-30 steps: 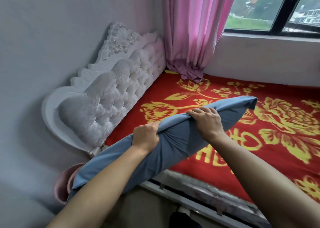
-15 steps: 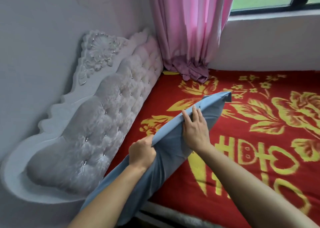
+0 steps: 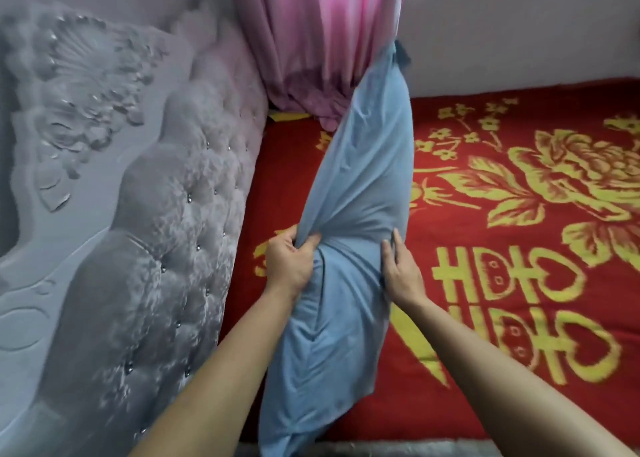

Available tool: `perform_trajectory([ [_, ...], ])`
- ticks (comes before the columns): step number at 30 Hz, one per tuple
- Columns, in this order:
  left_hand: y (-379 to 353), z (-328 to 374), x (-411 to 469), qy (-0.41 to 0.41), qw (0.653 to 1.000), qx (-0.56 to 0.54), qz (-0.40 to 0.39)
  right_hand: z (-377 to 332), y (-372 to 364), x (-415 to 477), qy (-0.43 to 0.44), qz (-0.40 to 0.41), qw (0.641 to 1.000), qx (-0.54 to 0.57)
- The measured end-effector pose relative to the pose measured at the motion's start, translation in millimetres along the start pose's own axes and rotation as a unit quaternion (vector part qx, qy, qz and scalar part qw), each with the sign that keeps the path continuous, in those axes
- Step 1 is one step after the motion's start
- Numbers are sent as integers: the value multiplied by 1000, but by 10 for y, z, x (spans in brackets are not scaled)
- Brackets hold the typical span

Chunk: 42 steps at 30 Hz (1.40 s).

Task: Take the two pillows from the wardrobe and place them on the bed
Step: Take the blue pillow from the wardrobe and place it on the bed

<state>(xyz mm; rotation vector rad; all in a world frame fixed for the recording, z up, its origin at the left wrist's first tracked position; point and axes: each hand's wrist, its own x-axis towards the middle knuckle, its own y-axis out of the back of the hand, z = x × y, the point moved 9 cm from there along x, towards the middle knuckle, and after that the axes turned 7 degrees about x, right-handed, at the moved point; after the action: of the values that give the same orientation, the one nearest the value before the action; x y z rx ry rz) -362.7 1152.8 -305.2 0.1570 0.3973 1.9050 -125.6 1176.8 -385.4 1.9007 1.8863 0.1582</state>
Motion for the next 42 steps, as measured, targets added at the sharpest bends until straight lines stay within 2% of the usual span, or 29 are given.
perform_trajectory([
  [2, 57, -337, 275, 29, 998, -50, -29, 50, -198, 119, 18, 51, 998, -10],
  [4, 74, -772, 497, 54, 996, -12, -67, 304, -536, 272, 17, 41, 998, -54],
  [5, 33, -1040, 566, 72, 993, 13, -96, 515, -788, 338, 8, -5, 994, -108],
  [7, -130, -1713, 567, 133, 976, 58, -162, 1110, -1332, 342, -28, -143, 966, -216],
  [8, -169, -2011, 498, 158, 961, 131, -184, 1358, -1484, 277, -51, -181, 955, -231],
  [9, -150, -2330, 408, 177, 931, 253, -195, 1570, -1620, 191, -59, -203, 946, -244],
  [10, -98, -2678, 323, 193, 889, 366, -194, 1734, -1778, 108, -43, -215, 940, -262],
  [11, -36, -2960, 253, 207, 855, 433, -199, 1779, -1932, 37, 5, -220, 935, -277],
  [12, 17, -3258, 170, 242, 837, 440, -218, 1793, -2121, -53, 62, -237, 925, -290],
  [13, 58, -3520, 78, 285, 834, 407, -240, 1782, -2290, -122, 107, -254, 915, -295],
  [14, 81, -3742, 13, 312, 836, 372, -256, 1756, -2408, -144, 122, -261, 914, -286],
  [16, 96, -3960, -6, 297, 841, 371, -257, 1698, -2458, -47, 106, -240, 930, -258],
  [19, 78, -3926, 64, 258, 848, 425, -185, 1568, -2193, 155, 136, -116, 958, -225],
  [21, 161, -3721, 198, 221, 873, 430, -64, 1604, -1963, 257, 119, -27, 963, -242],
  [23, 290, -3525, 384, 168, 889, 423, 55, 1773, -1814, 329, 52, 30, 968, -243],
  [25, 401, -3469, 629, 133, 891, 417, 117, 1951, -1702, 413, -36, 73, 973, -216],
  [28, 488, -3728, 1052, 184, 910, 352, 116, 2283, -1471, 547, -183, 150, 967, -95],
  [30, 442, -3958, 1266, 233, 932, 270, 61, 2475, -1462, 642, -253, 137, 957, 28],
  [31, 428, -4024, 1335, 250, 936, 243, 45, 2502, -1480, 691, -264, 111, 957, 45],
  [34, 530, -3917, 1433, 240, 934, 248, 96, 2357, -1427, 816, -229, 85, 969, -33],
  [38, 683, -3546, 1420, 165, 953, 148, 209, 1758, -1350, 891, -95, 161, 981, -52],
  [42, 807, -3193, 1565, 112, 961, 67, 242, 1307, -1258, 927, -10, 233, 972, -14],
])
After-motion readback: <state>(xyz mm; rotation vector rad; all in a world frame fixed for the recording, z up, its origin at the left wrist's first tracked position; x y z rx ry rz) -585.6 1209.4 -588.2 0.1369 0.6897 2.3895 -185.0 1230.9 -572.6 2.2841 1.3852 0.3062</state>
